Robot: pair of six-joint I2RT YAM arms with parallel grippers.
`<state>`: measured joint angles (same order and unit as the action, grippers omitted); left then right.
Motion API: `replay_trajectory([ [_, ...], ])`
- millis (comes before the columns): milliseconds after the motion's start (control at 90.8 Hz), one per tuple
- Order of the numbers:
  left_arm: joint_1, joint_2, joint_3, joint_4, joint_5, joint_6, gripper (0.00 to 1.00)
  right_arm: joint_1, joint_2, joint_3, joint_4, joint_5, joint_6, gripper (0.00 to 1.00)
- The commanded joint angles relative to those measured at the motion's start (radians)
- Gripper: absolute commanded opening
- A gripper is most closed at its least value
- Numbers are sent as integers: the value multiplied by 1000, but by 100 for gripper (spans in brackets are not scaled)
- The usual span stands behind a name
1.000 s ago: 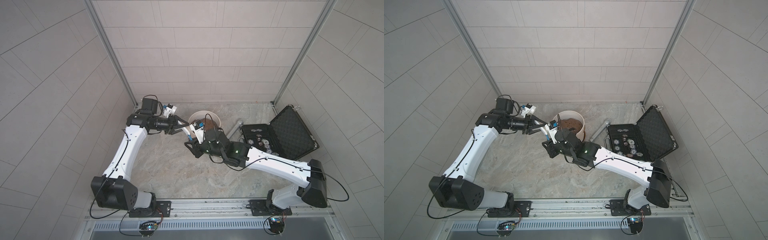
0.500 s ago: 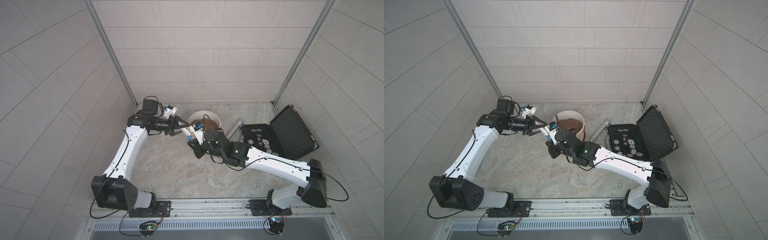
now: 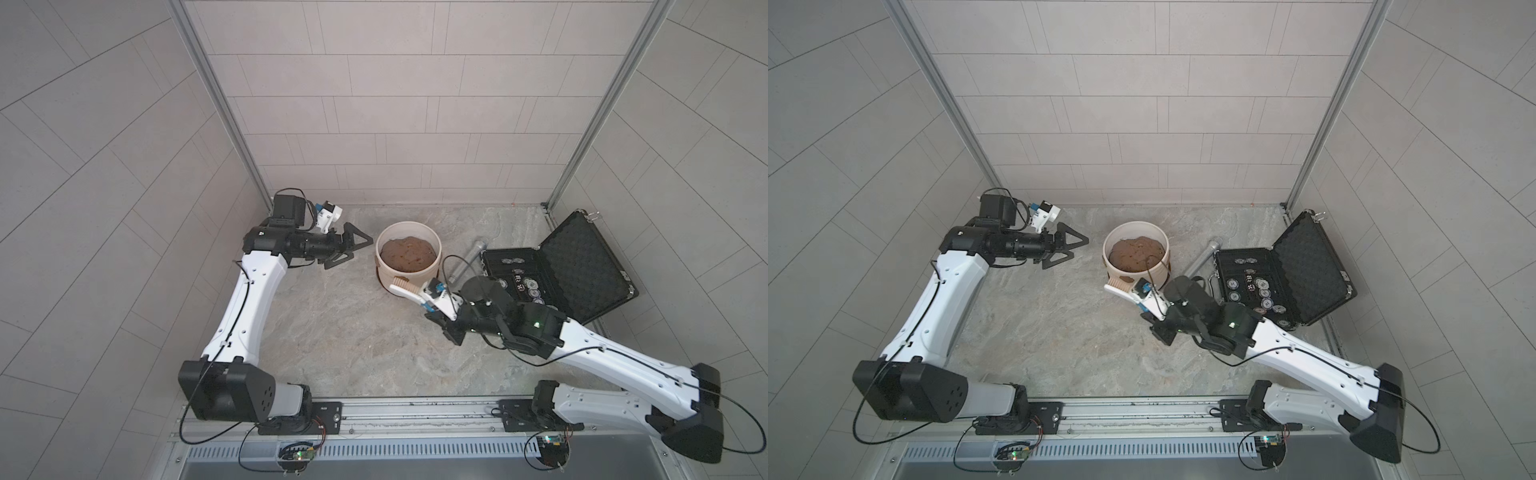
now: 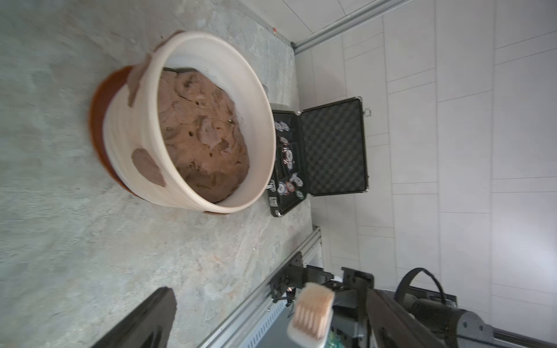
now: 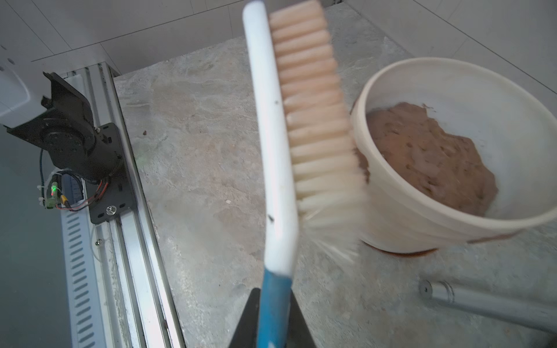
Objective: Scrub the dried mud off the ceramic pot
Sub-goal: Pick up the brush from the center of the board, then brush off the soil from the pot.
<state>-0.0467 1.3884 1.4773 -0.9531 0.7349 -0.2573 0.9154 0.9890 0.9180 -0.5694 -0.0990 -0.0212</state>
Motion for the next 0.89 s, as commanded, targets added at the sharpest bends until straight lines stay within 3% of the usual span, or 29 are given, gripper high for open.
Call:
replay_trajectory([
  [0, -20, 11, 8, -36, -217, 137, 100, -82, 15, -53, 52, -171, -84, 0],
  [165, -146, 68, 46, -52, -567, 203, 100, -89, 156, -65, 184, -183, -136, 0],
  [253, -159, 71, 38, -38, -660, 196, 100, -91, 191, -77, 227, -166, -179, 0],
  [572, -160, 52, -38, 3, -679, 200, 100, -231, 336, 8, 208, -225, -263, 0],
  [881, -160, 27, -69, 10, -672, 219, 100, -262, 457, 88, 190, -235, -249, 0],
])
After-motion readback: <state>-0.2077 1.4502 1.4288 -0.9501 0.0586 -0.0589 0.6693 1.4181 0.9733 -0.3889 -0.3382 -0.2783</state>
